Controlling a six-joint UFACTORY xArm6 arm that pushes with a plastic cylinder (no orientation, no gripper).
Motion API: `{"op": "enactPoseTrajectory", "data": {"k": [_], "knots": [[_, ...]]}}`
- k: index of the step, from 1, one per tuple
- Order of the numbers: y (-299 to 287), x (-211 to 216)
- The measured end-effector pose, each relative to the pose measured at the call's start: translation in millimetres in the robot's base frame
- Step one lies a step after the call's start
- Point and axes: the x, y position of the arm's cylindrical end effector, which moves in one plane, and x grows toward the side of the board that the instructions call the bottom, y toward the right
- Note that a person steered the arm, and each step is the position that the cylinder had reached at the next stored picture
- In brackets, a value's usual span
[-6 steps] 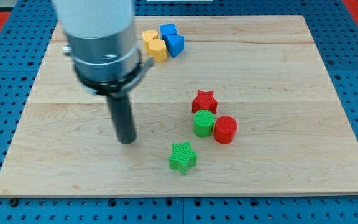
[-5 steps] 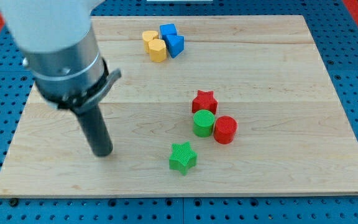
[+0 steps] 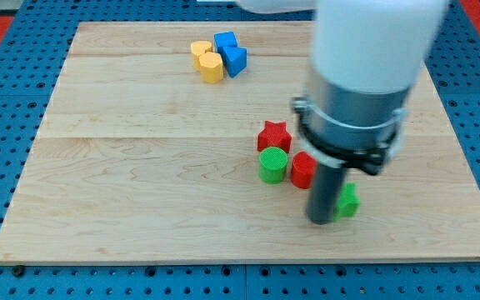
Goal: Move the green star to the top right of the red circle
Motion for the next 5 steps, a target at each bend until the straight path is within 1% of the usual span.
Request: {"op": "enactPoseTrajectory", "data": {"k": [1, 2, 3, 4, 5], "knots": [[67, -1], [70, -2], [62, -34], [27, -65], [89, -65]]}}
